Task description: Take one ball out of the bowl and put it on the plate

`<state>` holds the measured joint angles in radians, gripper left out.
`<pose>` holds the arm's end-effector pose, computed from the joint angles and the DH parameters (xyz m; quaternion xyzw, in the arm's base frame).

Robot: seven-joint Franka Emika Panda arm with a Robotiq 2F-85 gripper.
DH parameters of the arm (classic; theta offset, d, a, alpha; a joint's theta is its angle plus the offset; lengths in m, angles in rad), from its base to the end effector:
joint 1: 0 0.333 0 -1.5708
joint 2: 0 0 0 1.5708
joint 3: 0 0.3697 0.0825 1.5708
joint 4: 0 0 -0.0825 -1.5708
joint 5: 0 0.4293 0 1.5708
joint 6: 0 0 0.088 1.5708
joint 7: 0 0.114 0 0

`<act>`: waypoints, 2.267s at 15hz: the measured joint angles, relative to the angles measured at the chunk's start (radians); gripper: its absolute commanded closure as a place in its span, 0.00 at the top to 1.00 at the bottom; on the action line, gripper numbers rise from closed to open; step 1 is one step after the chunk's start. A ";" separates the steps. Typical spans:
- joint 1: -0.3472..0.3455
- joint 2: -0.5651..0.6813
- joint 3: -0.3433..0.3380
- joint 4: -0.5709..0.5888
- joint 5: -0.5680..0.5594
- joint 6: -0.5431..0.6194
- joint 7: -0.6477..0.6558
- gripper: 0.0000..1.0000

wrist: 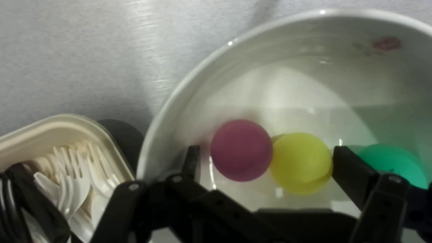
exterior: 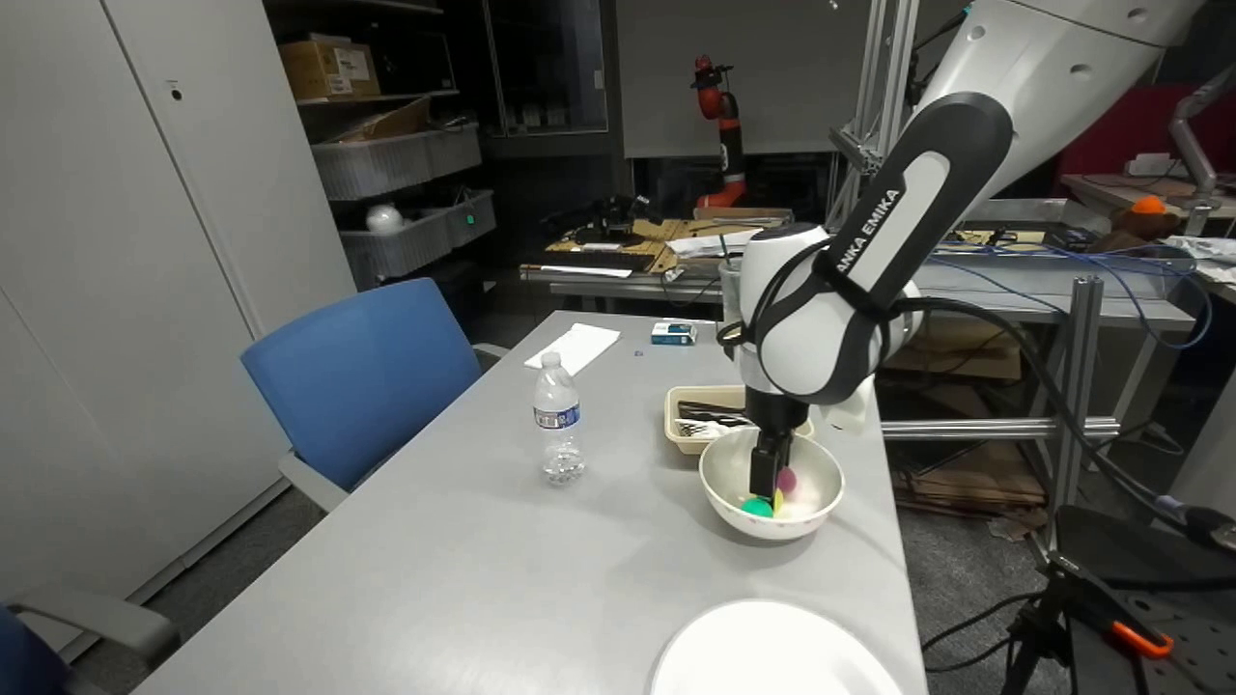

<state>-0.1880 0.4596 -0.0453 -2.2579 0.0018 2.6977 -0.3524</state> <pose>0.5598 -0.1340 0.1550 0.9980 0.0609 -0.0120 0.0065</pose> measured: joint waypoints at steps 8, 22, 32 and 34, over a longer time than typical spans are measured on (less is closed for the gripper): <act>-0.001 0.000 0.001 -0.002 0.000 0.008 0.000 0.43; -0.004 0.007 0.001 -0.005 0.000 0.009 0.000 0.18; 0.014 -0.085 0.006 -0.013 -0.001 -0.132 0.002 0.18; 0.027 -0.124 0.009 -0.014 -0.001 -0.187 0.002 0.18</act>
<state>-0.1611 0.3352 -0.0359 -2.2716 0.0005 2.5106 -0.3501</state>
